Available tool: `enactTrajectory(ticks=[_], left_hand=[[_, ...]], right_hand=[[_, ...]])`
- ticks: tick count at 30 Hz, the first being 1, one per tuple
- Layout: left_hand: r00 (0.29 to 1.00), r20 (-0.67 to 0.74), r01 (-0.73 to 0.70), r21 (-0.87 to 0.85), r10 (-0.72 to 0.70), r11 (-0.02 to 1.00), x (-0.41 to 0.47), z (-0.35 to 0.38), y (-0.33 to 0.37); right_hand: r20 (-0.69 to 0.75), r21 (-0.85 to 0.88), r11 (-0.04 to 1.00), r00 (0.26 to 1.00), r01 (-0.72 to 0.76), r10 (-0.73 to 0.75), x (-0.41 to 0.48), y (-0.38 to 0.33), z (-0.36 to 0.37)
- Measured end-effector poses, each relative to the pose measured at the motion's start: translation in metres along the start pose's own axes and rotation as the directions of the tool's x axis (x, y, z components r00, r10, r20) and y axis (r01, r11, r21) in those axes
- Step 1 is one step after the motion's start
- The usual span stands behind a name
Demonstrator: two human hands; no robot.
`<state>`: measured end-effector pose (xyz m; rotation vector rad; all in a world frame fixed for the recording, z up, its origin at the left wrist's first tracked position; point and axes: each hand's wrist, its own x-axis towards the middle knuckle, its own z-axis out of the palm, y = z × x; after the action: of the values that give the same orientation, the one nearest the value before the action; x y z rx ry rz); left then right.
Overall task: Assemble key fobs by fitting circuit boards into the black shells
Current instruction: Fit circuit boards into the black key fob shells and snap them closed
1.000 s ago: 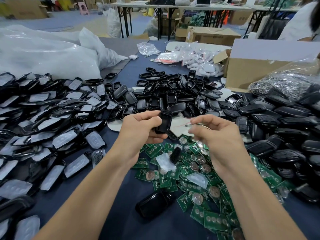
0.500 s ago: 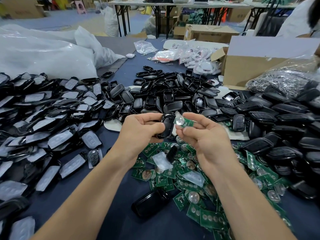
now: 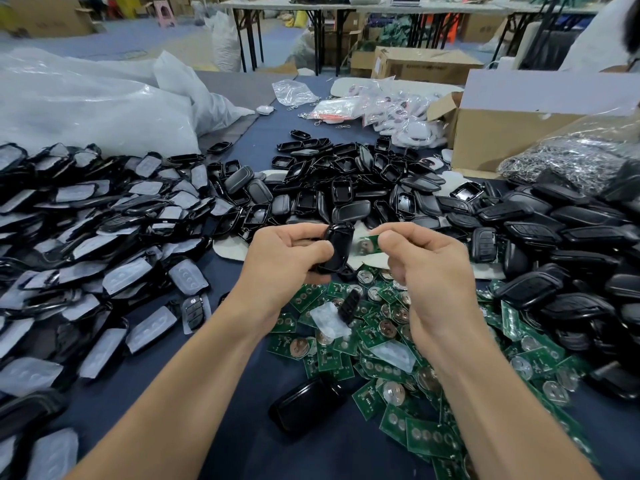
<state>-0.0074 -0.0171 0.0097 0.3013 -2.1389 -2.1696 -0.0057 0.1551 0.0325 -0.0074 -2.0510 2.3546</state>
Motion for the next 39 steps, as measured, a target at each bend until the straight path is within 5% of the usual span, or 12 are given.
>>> enactTrajectory(ticks=[27,39], left_hand=[[0.993,0.107,0.076,-0.203,-0.055,0.976,-0.012,0.011,0.007],[0.993,0.092,0.095,-0.243,-0.075,0.965,-0.016,0.016,0.007]], right_hand=[[-0.056,-0.278,0.957,0.993,0.081,-0.101,0.005,0.021,0.001],[-0.021,-0.010,1.000,1.000,0.006,-0.006,0.005,0.016,0.000]])
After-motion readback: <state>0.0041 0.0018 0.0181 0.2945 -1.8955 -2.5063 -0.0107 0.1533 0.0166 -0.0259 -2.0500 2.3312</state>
